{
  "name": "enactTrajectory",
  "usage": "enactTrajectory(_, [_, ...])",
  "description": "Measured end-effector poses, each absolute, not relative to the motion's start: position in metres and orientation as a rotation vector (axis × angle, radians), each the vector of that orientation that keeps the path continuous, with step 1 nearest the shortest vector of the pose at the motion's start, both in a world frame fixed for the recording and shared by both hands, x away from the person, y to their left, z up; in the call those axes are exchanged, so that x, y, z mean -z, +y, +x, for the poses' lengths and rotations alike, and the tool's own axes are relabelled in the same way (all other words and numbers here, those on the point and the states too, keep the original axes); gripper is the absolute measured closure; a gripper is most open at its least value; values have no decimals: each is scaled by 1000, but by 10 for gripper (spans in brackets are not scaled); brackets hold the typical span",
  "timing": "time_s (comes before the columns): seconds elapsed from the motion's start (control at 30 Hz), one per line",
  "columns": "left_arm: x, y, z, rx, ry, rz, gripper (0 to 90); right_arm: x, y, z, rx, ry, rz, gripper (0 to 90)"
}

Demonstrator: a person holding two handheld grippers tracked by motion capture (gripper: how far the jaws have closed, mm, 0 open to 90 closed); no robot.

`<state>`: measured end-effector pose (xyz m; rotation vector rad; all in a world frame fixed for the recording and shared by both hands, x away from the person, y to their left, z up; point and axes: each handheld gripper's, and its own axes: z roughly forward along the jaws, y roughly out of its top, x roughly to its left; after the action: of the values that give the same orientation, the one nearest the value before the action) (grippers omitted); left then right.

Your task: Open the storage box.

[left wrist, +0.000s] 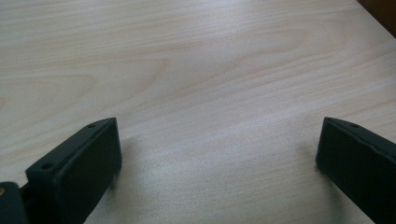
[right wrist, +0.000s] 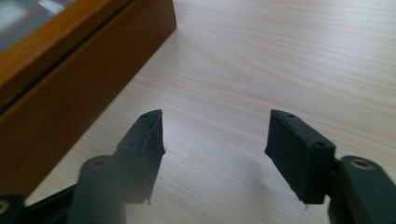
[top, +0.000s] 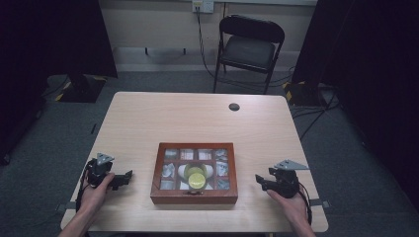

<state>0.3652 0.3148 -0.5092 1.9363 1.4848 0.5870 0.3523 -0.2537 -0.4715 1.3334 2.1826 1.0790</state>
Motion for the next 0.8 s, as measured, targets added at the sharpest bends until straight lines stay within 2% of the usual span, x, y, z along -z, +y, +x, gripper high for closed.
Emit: enactTrajectory(0.8, [509,315,365,-587,1484,1935,0,450,-235,347,-1274,2296,1240,590])
